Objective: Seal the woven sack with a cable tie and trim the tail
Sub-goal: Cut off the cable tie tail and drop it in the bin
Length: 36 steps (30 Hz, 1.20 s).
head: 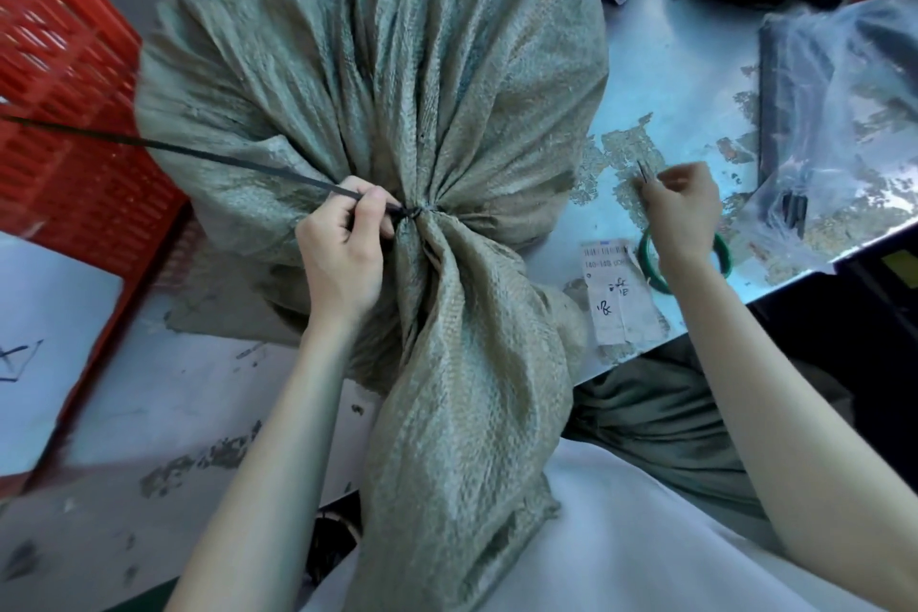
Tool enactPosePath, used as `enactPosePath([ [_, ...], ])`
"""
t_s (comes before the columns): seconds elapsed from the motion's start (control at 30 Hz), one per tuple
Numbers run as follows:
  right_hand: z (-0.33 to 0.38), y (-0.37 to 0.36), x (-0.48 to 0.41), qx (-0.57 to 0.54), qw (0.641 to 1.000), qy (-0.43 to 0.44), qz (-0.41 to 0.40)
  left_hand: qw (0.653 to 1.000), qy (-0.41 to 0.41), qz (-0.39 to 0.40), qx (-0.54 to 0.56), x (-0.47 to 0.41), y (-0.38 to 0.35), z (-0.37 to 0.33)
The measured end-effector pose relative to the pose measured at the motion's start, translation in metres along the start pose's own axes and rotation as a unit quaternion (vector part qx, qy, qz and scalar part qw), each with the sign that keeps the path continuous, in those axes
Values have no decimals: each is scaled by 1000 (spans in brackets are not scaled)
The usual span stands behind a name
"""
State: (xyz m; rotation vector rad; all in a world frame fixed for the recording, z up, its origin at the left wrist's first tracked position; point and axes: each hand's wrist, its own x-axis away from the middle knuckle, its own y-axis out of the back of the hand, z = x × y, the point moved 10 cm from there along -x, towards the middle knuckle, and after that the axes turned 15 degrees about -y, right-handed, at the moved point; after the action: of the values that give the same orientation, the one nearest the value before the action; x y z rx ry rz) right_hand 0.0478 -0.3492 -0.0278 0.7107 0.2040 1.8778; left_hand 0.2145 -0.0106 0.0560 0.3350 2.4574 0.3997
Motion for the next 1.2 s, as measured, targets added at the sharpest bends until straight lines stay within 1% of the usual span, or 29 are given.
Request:
enactPosePath([
  [0.07, -20, 11, -19, 149, 987, 5, -57, 1000, 3, 0, 16, 1, -1, 2],
  [0.1, -30, 15, -24, 206, 976, 0, -76, 1000, 3, 1, 23, 1, -1, 3],
  [0.13, -41, 19, -29, 238, 967, -8, -90, 1000, 3, 2, 26, 1, 0, 4],
  [0.17, -49, 23, -31, 248, 964, -16, -97, 1000, 2, 3, 28, 1, 0, 5],
  [0.23, -61, 27, -30, 232, 967, -25, -104, 1000, 0, 7, 30, 2, -2, 7],
  [0.3, -65, 27, -28, 233, 967, -15, -105, 1000, -2, 7, 29, 2, -2, 7],
  [0.4, -64, 23, -26, 278, 954, 12, -108, 999, -4, 3, 35, 3, -2, 8],
  [0.47, -63, 19, -27, 293, 951, 22, -94, 999, -3, 2, 45, 2, -2, 8],
  [0.57, -60, 16, -26, 285, 956, 22, -72, 999, -1, 0, 54, 2, -2, 8],
  [0.63, -57, 16, -23, 261, 963, 15, -67, 998, -3, -3, 57, 2, -1, 8],
  [0.7, -56, 17, -20, 193, 979, -9, -63, 998, -3, -9, 66, 3, 0, 8],
  [0.8, -50, 16, -7, 52, 997, -26, -48, 997, 1, -18, 77, 2, 0, 9],
  [0.87, -34, 11, 13, -38, 999, -12, -8, 996, 7, -27, 85, 2, 1, 10],
  [0.93, -5, 7, 42, -118, 992, 17, 37, 993, 24, -43, 103, 3, 2, 14],
  [1.0, 29, -1, 76, -172, 979, 42, 101, 989, 50, -55, 125, 6, 2, 17],
  [1.03, 45, -8, 93, -186, 970, 55, 145, 986, 64, -64, 139, 7, 2, 20],
  [1.13, 81, -35, 147, -189, 928, 78, 310, 970, 110, -97, 195, 9, 4, 31],
  [1.2, 89, -57, 181, -195, 886, 52, 418, 964, 118, -98, 216, 7, 5, 35],
])
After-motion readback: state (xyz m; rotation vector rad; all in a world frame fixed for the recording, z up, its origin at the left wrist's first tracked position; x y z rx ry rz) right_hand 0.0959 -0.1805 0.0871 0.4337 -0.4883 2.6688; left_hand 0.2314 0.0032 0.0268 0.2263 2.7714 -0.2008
